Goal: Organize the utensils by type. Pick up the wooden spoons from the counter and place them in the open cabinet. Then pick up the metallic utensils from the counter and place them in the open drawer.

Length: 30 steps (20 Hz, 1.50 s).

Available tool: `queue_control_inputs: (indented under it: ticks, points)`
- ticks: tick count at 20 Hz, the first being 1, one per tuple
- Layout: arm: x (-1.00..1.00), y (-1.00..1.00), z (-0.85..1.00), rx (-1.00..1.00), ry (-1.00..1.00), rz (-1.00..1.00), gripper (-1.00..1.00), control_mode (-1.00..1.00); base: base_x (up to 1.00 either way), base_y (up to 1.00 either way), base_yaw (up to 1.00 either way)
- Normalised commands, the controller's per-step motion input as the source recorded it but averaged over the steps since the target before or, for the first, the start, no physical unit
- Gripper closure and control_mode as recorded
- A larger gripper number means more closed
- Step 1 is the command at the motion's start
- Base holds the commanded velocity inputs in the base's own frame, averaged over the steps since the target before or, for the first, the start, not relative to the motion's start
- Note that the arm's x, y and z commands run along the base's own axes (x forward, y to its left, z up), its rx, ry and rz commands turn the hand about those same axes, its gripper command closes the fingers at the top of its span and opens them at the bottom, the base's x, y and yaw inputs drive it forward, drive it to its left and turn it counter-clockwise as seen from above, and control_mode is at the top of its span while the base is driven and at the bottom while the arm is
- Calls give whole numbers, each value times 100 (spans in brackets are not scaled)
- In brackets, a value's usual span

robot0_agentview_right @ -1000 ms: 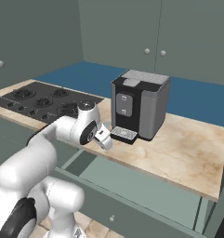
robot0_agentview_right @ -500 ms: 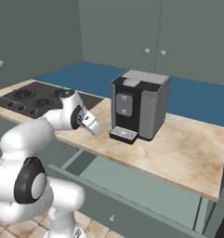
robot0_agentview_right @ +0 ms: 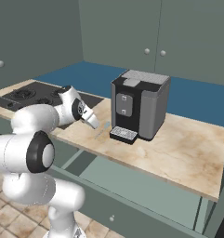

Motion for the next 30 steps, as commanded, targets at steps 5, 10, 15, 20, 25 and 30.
queue_control_inputs:
  ticks: [5, 10, 15, 20, 25, 30]
  points:
    - [6, 0, -19, 0, 0, 0, -100, -100, 0, 0, 0]
    - [2, -5, -29, 1, 0, 0, -100, -100, 0, 0, 0]
    - [35, -13, -16, 3, 3, 0, -100, -100, 0, 0, 0]
    - [43, -9, -21, 9, 9, 0, -100, -100, 0, 0, 0]
    - [32, 0, -25, 11, 7, 0, -100, -100, 0, 0, 0]
    - [24, 0, -26, 9, 2, 0, -100, -100, 0, 0, 0]
